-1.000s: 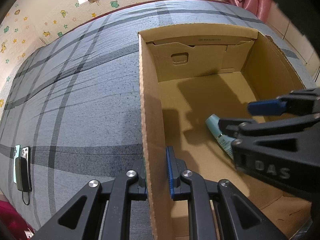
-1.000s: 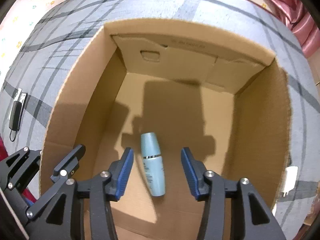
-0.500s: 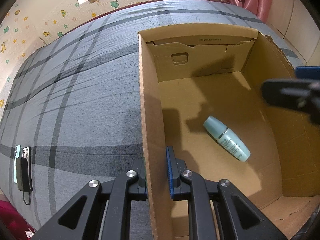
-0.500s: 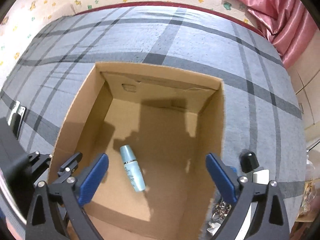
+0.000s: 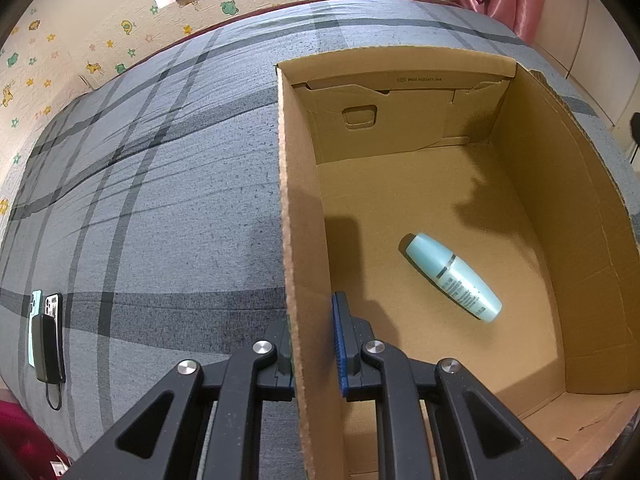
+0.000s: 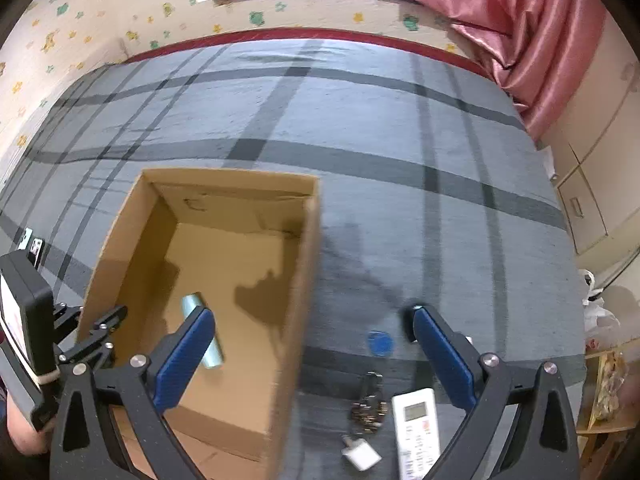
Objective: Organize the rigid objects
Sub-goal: 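Move the right tool back toward the white charger on the bed, then grasp the white charger with the right tool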
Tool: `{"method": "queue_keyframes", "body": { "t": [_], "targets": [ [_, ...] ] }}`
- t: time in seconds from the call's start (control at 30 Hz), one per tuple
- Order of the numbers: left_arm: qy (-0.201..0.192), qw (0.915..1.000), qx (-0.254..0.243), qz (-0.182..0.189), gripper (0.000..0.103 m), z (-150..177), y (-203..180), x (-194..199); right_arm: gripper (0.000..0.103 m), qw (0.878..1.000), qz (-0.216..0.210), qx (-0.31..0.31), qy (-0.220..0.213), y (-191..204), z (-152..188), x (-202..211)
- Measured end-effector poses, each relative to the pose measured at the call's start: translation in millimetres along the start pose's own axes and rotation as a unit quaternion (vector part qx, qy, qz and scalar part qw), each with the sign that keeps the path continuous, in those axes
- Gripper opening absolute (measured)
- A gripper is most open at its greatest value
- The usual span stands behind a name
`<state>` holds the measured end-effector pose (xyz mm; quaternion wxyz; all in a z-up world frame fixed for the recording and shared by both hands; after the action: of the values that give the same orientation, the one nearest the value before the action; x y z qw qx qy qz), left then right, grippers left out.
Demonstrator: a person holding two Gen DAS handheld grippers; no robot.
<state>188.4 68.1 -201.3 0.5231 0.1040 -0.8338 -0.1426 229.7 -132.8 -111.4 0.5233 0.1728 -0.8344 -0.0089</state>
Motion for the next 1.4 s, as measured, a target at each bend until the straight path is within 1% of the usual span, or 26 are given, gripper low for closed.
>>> {"method": "queue_keyframes", "body": {
  "t": [0.27,0.5,0.67,0.87,0.93,1.07,1.23,1.4],
  "targets": [
    [0.001,1.0000,-0.001,-0.003,0.014,0,-1,0,0.102,1.000,0.012,-0.023,-0.004,-48,11,12],
    [0.001,1.0000,-0.002,-0.003,0.014,0,-1,0,0.102,0.999,0.032,-0.038,0.007,-88,28,8],
    [0.001,1.0000,-0.002,-0.005,0.014,0,-1,0,0.102,0.997,0.045,-0.051,0.019,-118,44,-5],
    [0.001,1.0000,-0.002,-0.007,0.014,0,-2,0,0.102,0.996,0.051,-0.071,0.023,-150,60,-22],
    [0.002,1.0000,-0.002,-0.007,0.014,0,-1,0,0.102,0.996,0.048,-0.074,0.020,-156,65,-26],
    [0.001,1.0000,-0.004,-0.009,0.014,-1,-2,1,0.102,0.995,0.052,-0.075,0.027,-169,74,-38],
    [0.000,1.0000,-0.002,-0.007,0.014,0,-1,0,0.102,0.995,0.040,-0.083,0.031,-183,85,-54],
    [-0.001,0.9999,-0.004,-0.010,0.014,0,-2,1,0.102,0.995,0.040,-0.090,0.033,-196,92,-67]
  ]
}}
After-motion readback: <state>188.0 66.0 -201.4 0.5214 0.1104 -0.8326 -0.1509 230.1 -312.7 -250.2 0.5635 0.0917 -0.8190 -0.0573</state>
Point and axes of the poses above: each gripper's, at about its wrist camera, not at the fingertips, and x roughly against the way its jaws point, y to its left, z to its underside, the point moved 4 cm from there along -x, roughly the way its jaws point, and after that the axes turned 15 degrees about -z, right-handed, at the moved point
